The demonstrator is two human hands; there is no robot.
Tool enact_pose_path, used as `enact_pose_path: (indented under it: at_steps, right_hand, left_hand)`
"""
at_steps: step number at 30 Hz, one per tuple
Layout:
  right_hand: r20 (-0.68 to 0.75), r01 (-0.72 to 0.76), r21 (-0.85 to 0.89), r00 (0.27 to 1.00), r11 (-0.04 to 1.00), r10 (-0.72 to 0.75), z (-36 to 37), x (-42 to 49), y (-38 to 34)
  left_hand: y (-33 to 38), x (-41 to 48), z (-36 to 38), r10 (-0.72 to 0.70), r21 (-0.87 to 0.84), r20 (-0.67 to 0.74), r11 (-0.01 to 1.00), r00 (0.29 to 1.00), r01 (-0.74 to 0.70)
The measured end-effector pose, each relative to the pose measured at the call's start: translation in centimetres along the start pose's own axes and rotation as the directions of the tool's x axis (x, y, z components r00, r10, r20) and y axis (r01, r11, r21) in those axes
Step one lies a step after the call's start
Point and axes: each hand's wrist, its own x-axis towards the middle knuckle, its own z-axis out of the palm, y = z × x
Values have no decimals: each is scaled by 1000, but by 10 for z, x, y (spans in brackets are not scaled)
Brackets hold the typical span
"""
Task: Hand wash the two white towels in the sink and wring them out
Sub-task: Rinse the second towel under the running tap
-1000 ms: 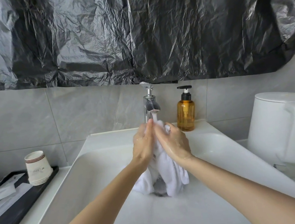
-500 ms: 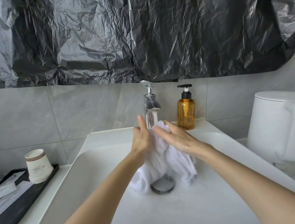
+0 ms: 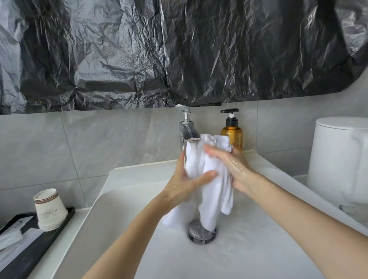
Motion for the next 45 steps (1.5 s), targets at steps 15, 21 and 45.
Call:
enact_pose_path:
  at_steps: [15, 21, 45]
  right_hand:
    - [206, 12, -195, 978, 981, 29, -3, -4, 2]
    - [201, -107, -155, 970, 982, 137, 19, -10, 11]
    - [-290, -54, -251, 957, 966, -22, 7, -3, -8]
  left_hand:
    - [15, 8, -7, -49, -425, -250, 903, 967, -64]
    - [10, 8, 5, -52, -371, -265, 927, 963, -52]
    - [-3, 3, -3, -36, 135, -66, 990, 997, 45]
